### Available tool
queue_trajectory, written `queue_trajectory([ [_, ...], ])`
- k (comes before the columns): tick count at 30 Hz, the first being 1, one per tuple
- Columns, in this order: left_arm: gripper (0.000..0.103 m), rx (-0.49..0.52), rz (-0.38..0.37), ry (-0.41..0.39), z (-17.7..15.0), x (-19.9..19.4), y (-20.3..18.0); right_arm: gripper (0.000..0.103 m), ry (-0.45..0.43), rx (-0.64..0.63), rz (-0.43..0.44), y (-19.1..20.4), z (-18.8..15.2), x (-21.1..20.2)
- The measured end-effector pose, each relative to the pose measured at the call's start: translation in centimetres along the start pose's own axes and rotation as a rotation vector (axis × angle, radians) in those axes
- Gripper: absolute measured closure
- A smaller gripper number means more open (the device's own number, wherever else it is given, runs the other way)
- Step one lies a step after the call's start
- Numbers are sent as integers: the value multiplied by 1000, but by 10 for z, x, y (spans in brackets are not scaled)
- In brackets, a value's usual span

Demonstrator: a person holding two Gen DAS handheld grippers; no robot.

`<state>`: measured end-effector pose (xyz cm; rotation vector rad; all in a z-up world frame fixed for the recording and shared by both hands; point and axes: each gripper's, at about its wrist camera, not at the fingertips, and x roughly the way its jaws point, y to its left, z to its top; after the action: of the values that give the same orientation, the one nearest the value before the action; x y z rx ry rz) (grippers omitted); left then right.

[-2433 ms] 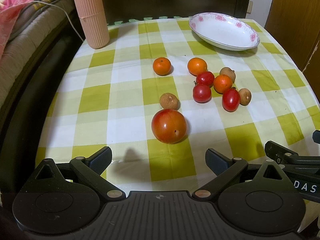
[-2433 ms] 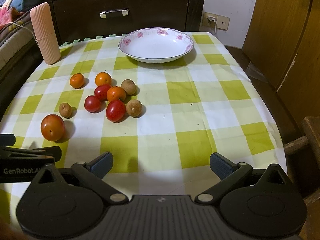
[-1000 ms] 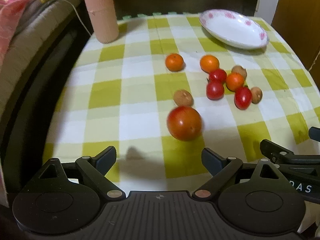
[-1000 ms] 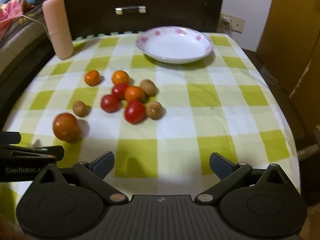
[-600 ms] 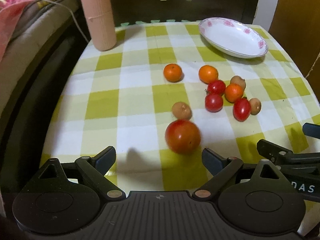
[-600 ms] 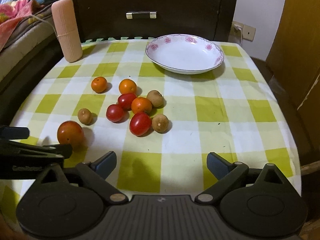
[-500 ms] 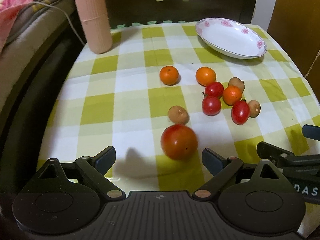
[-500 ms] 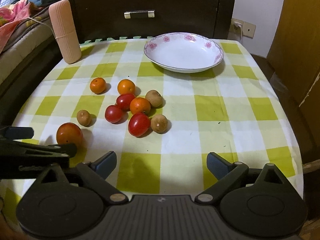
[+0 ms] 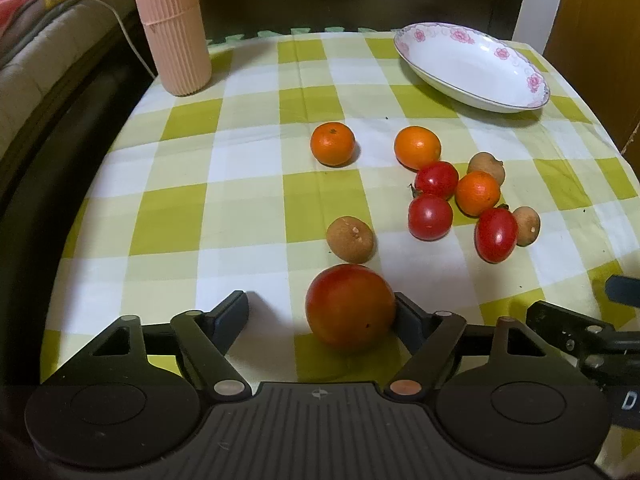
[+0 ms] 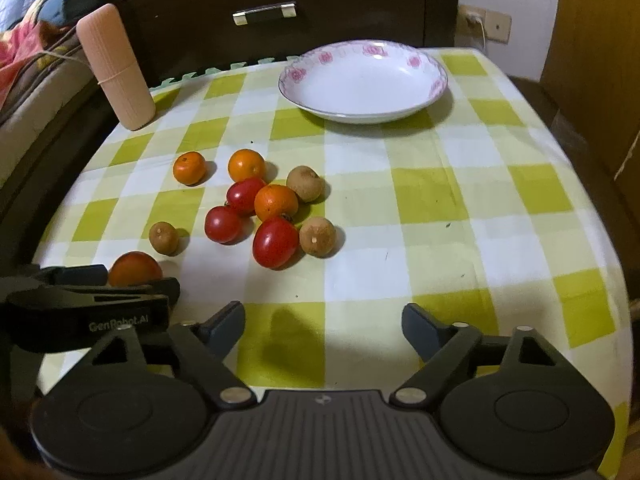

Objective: Organize fruits
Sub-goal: 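Move both tools toward the fruit cluster on the checkered cloth, then close left tool on the large red tomato while right tool grasps a red cherry tomato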

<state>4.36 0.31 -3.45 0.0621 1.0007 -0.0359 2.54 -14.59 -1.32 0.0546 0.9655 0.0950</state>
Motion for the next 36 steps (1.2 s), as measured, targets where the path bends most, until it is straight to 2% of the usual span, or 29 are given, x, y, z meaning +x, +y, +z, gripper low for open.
queue_trajectory([
  [4, 11, -13, 9, -5, -1, 2, 2, 33, 25, 6, 20, -1, -1, 5],
  [12, 8, -6, 5, -16, -5, 1, 1, 35, 25, 14, 39, -3, -1, 8],
  [21, 27, 42, -24, -51, -7, -4, -5, 35, 2, 33, 53, -4, 8, 16],
  [25, 43, 57, -61, -56, -7, -6, -6, 35, -12, 34, 69, -1, 15, 21],
  [30, 50, 61, -79, -59, -7, -7, -6, 34, -15, 29, 85, 5, 20, 31],
  [36, 50, 68, -86, -69, -9, -7, -8, 34, -30, 23, 87, 10, 28, 38],
])
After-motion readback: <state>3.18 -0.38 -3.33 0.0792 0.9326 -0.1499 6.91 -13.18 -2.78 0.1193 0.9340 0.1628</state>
